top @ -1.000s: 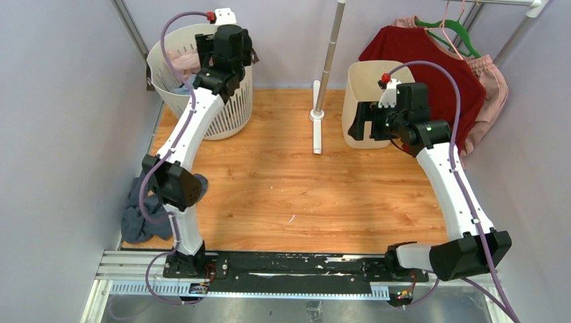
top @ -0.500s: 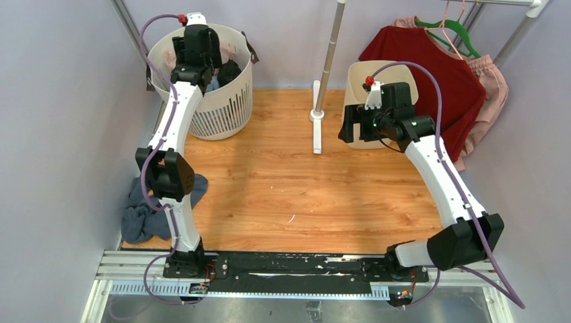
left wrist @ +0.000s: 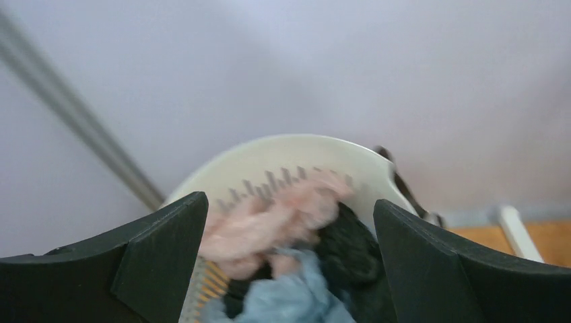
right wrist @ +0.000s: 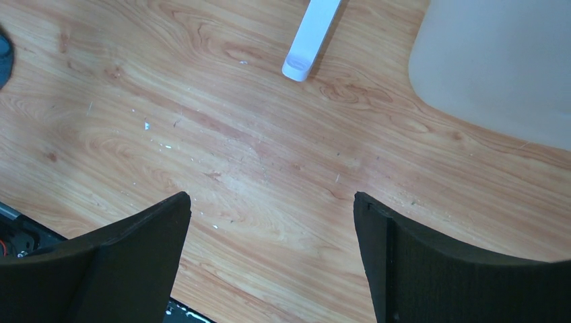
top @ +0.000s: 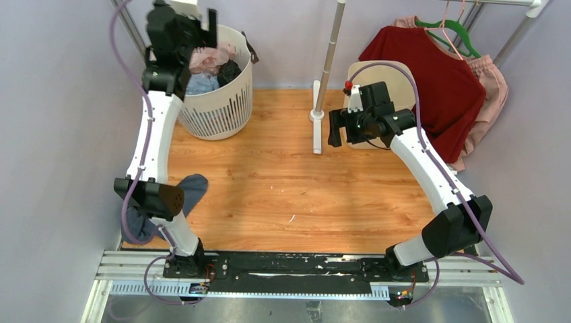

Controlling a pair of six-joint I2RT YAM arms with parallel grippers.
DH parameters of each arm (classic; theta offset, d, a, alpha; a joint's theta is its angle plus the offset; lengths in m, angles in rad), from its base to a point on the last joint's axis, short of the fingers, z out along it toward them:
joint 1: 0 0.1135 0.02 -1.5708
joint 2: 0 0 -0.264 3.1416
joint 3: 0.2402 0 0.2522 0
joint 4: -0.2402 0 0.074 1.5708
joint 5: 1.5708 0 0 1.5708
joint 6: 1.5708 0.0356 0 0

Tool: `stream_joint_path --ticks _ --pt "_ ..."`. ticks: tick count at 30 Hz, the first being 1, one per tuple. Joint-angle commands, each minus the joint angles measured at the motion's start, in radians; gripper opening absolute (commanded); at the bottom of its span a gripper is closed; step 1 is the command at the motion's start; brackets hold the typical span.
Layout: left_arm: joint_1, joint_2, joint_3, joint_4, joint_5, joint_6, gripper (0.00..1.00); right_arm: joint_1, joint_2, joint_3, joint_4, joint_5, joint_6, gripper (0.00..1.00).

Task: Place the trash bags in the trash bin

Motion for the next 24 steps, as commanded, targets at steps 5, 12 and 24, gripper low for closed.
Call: stream_joint_path --ticks 5,12,24 --pt "0.265 0.178 0.198 0.006 0.366 -0.280 1.00 0.057 0.026 0.099 -0.099 0.088 -0.029 0.94" --pt "0.287 0.228 0.266 0.016 0.383 -0.361 1.00 0.082 0.011 0.104 -0.143 0.135 -0.035 0.94" --pt "0.337 0.419 0.452 0.128 0.323 -0.572 1.00 0.100 -0.084 0.036 -0.179 0.177 -0.025 0.95"
